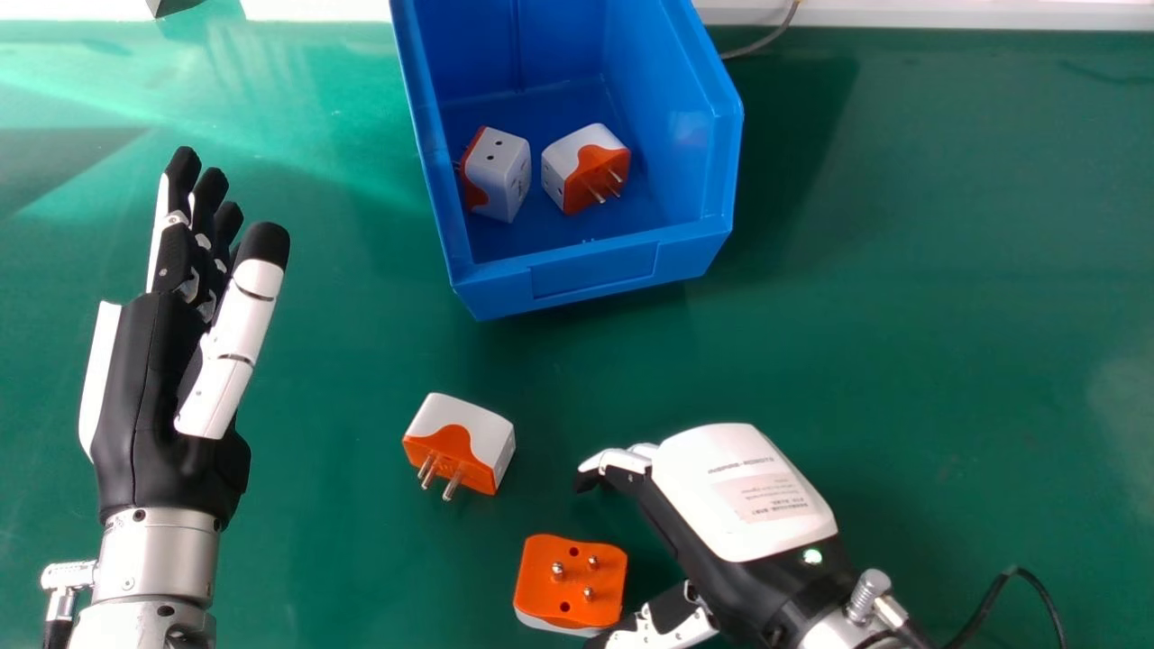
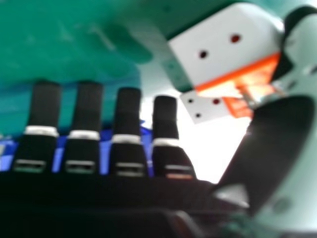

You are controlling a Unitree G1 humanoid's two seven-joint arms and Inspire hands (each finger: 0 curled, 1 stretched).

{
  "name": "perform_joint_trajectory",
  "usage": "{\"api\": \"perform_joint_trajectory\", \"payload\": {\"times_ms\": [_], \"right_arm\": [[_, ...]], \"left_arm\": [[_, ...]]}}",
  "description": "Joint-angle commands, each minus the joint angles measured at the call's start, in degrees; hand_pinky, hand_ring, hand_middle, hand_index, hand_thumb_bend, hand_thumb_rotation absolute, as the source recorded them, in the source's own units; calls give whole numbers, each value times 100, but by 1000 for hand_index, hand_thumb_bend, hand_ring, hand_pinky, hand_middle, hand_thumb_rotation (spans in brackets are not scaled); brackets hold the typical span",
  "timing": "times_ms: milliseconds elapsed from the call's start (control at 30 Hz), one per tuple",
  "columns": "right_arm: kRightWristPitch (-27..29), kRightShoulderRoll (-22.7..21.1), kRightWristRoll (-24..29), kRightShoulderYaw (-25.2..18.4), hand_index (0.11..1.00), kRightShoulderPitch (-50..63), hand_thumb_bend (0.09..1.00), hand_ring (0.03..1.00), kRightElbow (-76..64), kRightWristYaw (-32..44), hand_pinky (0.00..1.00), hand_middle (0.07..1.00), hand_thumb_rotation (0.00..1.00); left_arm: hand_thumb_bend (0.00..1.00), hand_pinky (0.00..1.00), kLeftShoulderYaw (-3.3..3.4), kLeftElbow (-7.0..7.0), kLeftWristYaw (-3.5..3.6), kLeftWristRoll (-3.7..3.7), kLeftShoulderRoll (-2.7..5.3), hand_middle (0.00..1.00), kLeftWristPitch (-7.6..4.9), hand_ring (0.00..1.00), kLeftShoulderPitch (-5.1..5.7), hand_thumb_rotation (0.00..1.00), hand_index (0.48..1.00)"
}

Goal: Pick all objects and put in blue box

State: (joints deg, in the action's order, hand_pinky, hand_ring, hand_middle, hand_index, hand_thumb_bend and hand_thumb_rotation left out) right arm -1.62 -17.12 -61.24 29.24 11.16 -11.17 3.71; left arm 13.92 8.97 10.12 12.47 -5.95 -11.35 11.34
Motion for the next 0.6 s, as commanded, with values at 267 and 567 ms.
{"api": "perform_joint_trajectory", "payload": {"times_ms": [267,567], "right_arm": [[-127,39,-40,161,714,-128,681,685,4,-37,584,717,336],[-103,-34,7,218,698,-136,684,679,-43,75,576,712,323]], "left_arm": [[605,1000,34,49,22,33,-66,1000,-71,1000,-56,628,1000],[613,1000,20,53,-11,4,-78,1000,-57,1000,-94,643,1000]]}}
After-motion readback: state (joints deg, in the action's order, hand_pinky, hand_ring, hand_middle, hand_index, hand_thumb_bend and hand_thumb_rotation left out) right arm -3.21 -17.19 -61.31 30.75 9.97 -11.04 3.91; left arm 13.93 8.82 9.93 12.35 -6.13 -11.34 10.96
